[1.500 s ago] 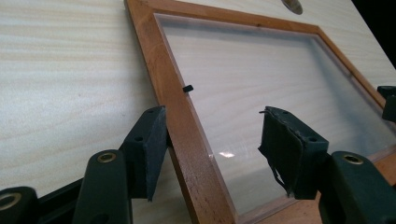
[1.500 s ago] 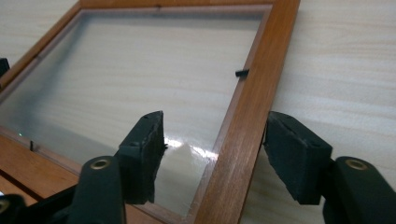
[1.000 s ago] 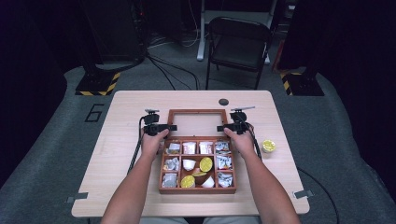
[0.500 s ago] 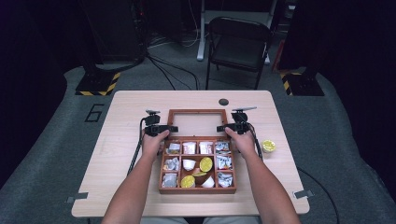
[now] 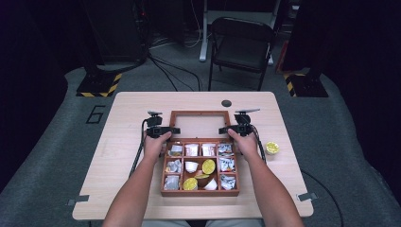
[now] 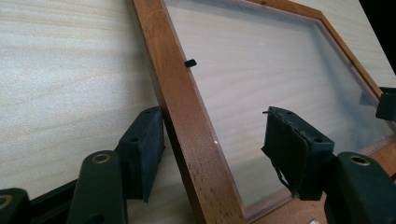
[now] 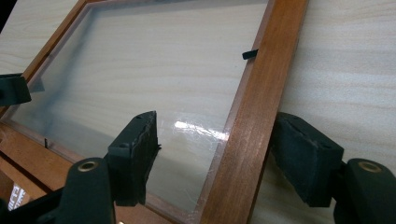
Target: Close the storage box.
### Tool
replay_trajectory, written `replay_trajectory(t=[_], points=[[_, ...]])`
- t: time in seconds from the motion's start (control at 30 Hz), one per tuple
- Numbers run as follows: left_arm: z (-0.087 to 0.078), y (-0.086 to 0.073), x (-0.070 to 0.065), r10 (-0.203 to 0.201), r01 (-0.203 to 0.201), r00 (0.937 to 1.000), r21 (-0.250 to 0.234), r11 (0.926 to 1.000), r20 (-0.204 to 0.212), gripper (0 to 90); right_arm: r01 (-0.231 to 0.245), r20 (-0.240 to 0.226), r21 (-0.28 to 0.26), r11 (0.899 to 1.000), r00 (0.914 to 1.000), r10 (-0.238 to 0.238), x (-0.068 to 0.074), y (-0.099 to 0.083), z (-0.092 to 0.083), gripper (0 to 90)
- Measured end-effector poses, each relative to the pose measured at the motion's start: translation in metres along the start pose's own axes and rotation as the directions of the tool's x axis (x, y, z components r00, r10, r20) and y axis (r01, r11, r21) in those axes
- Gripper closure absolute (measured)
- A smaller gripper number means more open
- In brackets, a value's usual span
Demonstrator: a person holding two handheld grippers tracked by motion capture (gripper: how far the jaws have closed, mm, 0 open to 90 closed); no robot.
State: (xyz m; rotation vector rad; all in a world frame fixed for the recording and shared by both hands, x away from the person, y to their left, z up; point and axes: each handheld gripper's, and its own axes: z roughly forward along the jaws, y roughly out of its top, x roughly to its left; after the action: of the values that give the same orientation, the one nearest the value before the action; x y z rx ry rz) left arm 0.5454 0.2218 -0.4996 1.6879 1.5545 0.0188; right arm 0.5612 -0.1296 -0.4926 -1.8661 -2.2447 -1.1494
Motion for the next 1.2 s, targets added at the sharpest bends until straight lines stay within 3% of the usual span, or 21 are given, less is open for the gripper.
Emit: replay_trajectory(t=[0.4,0.63,0.7,1.0,1.2], points=[[-0.003,0.002,-0.002,0.008,-0.008,1.0,-0.021,0.9997,-0.003,39.0,-0.003,0.013,-0.02,1.0,0.9999,0.003,0.003,0.001,-0.004,35.6],[-0.006,0.003,-0.004,0.011,-0.011,0.9999,-0.028,0.9996,-0.007,39.1,0.038,0.025,-0.035,0.999,0.999,-0.037,0.006,0.002,-0.007,37.0],[-0.009,0.004,-0.004,0.028,-0.028,0.9996,-0.025,0.9993,-0.007,39.2,0.058,0.028,-0.041,0.997,0.998,-0.057,0.007,0.002,-0.008,37.0],[-0.019,0.007,-0.011,0.025,-0.025,0.9997,-0.063,0.9977,0.002,39.4,0.074,0.022,-0.074,0.995,0.9972,-0.072,0.012,0.005,-0.019,37.8],[-0.028,0.009,-0.016,0.054,-0.053,0.9985,-0.089,0.9946,0.011,39.4,0.082,0.019,-0.106,0.991,0.9965,-0.081,0.019,0.005,-0.029,38.1]])
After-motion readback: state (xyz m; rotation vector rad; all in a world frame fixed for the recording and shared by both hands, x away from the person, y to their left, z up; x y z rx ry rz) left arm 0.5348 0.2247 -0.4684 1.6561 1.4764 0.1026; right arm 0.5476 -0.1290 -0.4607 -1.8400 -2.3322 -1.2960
